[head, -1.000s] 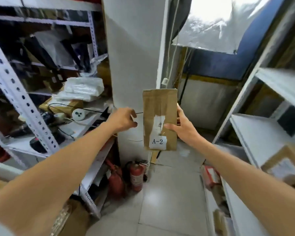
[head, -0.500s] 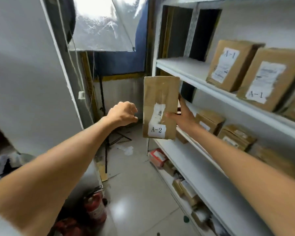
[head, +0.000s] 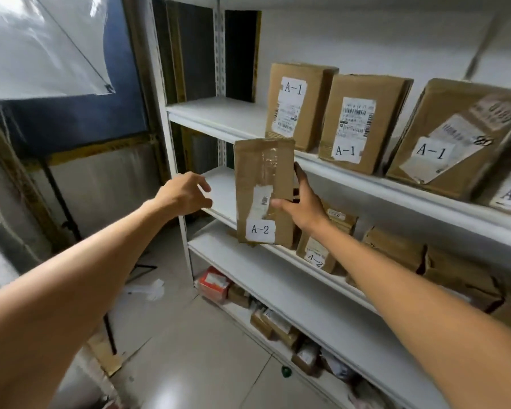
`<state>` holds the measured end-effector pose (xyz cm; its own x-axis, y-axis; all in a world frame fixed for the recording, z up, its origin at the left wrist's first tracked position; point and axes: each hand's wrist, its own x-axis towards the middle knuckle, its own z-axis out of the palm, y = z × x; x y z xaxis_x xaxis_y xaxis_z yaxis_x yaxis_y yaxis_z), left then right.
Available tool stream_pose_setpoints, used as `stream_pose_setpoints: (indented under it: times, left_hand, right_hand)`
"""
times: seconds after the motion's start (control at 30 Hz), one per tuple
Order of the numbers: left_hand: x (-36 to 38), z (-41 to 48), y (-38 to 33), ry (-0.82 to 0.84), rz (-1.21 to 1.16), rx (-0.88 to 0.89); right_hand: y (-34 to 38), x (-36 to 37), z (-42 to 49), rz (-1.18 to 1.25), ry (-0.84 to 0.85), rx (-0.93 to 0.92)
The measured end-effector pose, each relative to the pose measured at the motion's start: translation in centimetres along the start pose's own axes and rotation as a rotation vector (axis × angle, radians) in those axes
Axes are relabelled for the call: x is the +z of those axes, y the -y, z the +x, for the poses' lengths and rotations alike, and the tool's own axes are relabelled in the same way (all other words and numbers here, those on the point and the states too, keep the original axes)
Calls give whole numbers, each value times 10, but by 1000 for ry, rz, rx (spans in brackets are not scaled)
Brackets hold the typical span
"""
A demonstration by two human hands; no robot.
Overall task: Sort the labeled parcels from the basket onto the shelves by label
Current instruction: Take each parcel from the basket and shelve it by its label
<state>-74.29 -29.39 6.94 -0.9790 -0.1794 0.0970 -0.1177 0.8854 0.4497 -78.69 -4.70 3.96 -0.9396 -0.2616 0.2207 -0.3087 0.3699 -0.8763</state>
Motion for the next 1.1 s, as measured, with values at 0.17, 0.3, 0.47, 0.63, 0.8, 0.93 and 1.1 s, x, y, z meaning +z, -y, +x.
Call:
stream_pose_setpoints:
  times: [0.17,0.3,0.47,0.63,0.8,0.93,1.1]
  left_hand:
    - [5,53,13,29,52,0]
    - [13,91,38,37,64,-27]
    - [47,126,67,91,18,-101]
    - [75,167,104,185,9,-139]
    - [100,223,145,284,-15,-116]
    - [117,266,163,366,-76,-36]
    - [132,301,176,403,-118,53]
  right_hand:
    - [-17,23,61,-29,31,59]
    - [-40,58,107,-6,53,68]
    - [-79,99,151,-27,87,193]
    - [-130,146,186,-81,79,334]
    - [-156,178,219,-50,-6,431]
    - [-170,198,246,-54,-139,492]
    - [-184,212,272,-7,-359,570]
